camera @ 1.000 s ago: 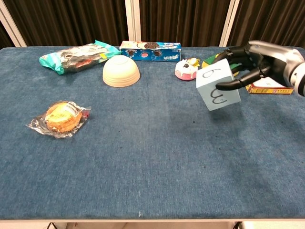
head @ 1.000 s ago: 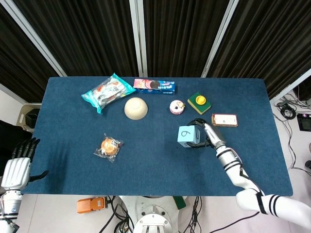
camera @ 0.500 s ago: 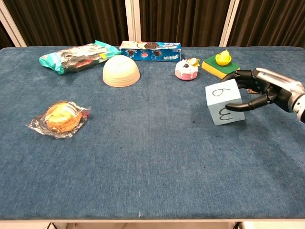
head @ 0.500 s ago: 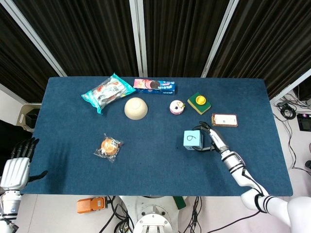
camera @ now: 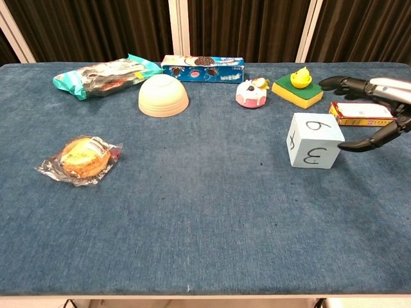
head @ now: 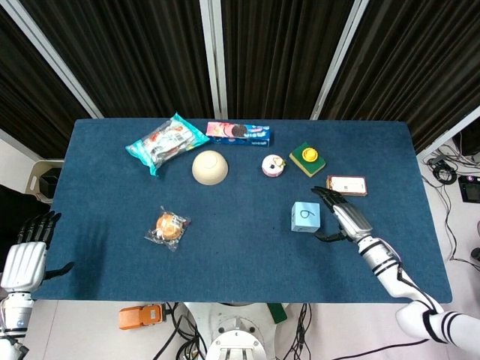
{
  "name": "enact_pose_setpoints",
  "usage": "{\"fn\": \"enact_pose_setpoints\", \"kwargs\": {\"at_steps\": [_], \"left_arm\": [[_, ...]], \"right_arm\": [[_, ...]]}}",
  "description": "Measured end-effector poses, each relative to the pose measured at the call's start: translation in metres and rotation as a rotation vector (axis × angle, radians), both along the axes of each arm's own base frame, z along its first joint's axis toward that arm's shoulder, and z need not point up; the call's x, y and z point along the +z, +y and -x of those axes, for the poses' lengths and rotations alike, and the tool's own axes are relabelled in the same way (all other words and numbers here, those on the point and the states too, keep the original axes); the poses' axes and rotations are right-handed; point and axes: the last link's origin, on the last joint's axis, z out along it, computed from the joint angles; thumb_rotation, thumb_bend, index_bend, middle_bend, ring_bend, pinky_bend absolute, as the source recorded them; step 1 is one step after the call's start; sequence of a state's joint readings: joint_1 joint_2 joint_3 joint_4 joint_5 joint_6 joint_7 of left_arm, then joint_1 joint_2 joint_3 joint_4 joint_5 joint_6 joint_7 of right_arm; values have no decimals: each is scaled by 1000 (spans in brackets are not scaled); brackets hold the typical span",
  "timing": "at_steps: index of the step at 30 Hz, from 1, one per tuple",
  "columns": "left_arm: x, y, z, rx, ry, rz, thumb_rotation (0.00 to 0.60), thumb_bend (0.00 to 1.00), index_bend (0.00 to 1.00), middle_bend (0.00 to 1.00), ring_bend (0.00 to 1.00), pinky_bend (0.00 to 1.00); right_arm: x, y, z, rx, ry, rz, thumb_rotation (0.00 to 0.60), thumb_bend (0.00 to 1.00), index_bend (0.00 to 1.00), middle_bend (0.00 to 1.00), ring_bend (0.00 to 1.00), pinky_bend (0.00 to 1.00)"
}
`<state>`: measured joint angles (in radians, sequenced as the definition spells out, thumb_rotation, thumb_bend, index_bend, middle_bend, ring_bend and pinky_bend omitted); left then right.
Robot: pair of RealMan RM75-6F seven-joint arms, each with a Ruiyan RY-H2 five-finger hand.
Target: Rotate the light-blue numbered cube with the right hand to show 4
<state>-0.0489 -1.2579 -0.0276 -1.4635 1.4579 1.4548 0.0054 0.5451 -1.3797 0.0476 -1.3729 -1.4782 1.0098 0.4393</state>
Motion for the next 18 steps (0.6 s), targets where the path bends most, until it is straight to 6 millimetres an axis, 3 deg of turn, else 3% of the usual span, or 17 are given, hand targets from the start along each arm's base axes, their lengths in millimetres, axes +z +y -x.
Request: {"fn": "enact_pose_setpoints", "kwargs": {"at_steps": [9, 14, 18], "left_arm": [[0, 1, -1, -8, -1, 1, 600, 28, 53, 19, 0, 0], [0, 0, 0, -6, -2, 4, 600, 28, 52, 19, 0, 0], [0, -2, 4, 2, -2, 3, 600, 28, 52, 19, 0, 0]], "right_arm": [[24, -2, -36, 12, 373, 29, 600, 268, 0, 72, 0, 6], [17, -5, -56, -37, 520, 6, 565, 265, 43, 80, 0, 38], [-3, -7, -80, -72, 567, -16, 527, 265, 131, 115, 6, 64]]}}
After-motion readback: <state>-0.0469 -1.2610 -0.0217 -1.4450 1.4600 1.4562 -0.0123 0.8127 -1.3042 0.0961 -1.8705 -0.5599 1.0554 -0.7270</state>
